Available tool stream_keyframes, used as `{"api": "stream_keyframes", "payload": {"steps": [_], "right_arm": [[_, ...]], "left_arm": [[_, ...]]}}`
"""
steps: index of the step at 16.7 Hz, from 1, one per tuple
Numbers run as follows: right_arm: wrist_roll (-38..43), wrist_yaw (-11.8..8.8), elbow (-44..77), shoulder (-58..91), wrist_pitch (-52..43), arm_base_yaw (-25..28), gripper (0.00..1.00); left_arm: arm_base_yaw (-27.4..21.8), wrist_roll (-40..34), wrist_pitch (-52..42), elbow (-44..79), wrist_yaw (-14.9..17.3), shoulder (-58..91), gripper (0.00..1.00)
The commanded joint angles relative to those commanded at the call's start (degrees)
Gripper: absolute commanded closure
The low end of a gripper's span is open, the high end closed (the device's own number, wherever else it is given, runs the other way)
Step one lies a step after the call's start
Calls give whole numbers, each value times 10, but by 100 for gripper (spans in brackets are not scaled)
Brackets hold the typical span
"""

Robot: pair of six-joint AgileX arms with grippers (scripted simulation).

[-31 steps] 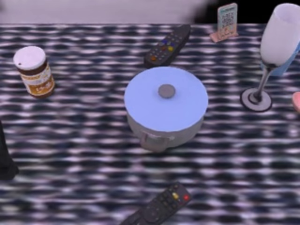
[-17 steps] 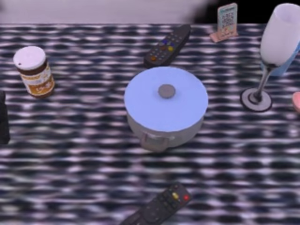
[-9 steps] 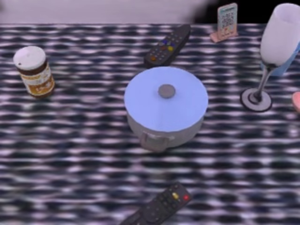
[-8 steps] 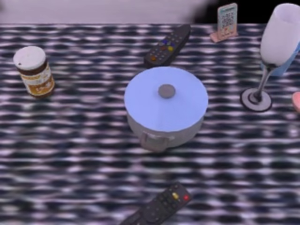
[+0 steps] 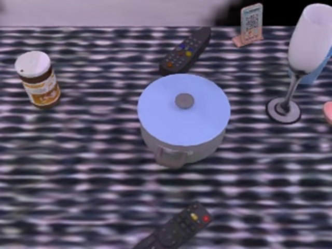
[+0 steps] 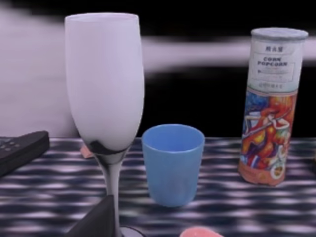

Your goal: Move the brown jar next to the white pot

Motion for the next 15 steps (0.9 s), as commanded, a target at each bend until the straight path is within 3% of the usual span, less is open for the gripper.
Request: {"api": "stream_keyframes", "payload": {"steps": [7,15], "right_arm": [[0,0,0,0,0,0,0],[0,0,0,0,0,0,0]], "left_arm": [[5,34,-169,108,-14,241,0],[2,36,-181,109,-15,259,0]]}}
